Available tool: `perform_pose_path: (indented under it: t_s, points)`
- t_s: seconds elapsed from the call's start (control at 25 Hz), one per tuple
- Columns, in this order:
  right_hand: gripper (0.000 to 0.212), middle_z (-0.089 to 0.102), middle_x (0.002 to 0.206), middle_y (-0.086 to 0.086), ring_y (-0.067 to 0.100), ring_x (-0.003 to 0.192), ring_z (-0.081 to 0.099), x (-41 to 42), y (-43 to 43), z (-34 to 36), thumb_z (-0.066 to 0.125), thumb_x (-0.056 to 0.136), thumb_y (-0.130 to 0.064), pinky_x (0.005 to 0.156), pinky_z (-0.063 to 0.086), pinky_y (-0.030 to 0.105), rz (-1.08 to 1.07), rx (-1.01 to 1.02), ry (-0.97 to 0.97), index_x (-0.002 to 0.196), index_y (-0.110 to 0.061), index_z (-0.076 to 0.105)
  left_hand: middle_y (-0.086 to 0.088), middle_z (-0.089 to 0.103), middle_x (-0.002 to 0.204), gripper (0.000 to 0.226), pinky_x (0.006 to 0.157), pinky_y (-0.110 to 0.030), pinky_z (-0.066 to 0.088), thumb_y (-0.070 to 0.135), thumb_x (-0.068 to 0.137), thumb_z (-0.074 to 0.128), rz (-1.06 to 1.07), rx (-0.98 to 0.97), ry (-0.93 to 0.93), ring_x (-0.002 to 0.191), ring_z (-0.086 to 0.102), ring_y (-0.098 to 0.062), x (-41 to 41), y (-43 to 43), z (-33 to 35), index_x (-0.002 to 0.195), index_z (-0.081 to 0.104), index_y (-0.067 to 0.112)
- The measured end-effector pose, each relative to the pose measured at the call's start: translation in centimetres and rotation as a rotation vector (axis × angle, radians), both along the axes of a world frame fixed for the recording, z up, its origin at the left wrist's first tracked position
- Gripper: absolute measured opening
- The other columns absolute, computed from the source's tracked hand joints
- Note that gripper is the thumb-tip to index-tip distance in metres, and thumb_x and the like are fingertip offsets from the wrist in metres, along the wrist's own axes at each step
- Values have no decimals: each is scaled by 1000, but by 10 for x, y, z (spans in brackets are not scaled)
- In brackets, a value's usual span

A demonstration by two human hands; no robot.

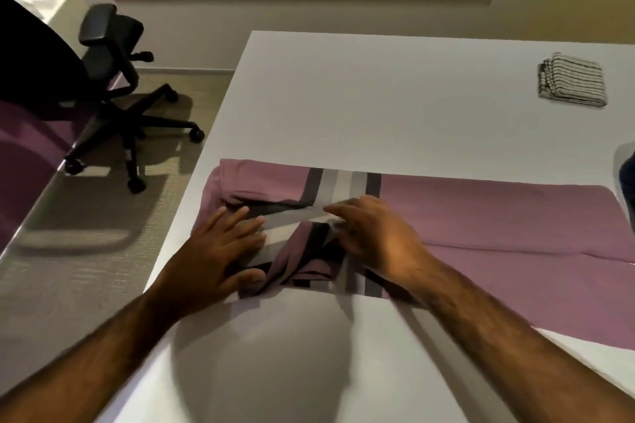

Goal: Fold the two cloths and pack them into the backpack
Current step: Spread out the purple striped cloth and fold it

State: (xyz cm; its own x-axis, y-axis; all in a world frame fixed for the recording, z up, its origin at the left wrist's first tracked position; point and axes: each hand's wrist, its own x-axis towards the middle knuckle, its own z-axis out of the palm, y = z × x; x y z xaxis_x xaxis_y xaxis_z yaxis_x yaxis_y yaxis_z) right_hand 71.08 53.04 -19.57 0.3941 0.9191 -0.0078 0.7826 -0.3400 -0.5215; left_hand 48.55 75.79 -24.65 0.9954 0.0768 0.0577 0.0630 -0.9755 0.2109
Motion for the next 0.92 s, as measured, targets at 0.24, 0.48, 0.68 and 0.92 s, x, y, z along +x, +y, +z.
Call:
perform_pose_path:
  t_s: [0.24, 0.48, 0.68, 0.92]
  points:
    - [39, 65, 115, 7, 27, 103, 63, -28, 50, -2, 69, 88, -23, 95, 53, 44, 79, -279, -56, 126, -18, 62, -5, 41, 160, 71, 121, -56, 25, 71, 91, 54, -25, 116, -2, 153, 25, -27, -24, -15, -12, 141, 58, 20]
    - [10, 62, 88, -11, 9, 79, 59, -18, 40, 5, 69, 94, -25, 69, 46, 24, -40, -172, 230, 86, -26, 63, 1, 57, 144, 28, 120, -47, 31, 34, 93, 60, 3, -14, -117, 151, 30, -18, -25, -11, -7, 114, 69, 19]
    - [7, 70, 84, -8, 13, 79, 66, -14, 30, -3, 65, 98, -30, 75, 58, 40, -219, 20, 340, 91, -28, 66, 9, 68, 96, 9, 69, -14, 52, 21, 98, 62, 400, -721, -250, 88, 66, 1, -6, -17, 27, 104, 61, 27]
    - [13, 66, 79, -6, 18, 75, 64, -4, 50, -18, 61, 99, -31, 68, 56, 39, -415, 87, 228, 92, -20, 63, 2, 67, 95, 12, 77, -26, 49, 36, 104, 53, 601, -600, -419, 89, 63, -11, 63, -3, 30, 107, 62, 28]
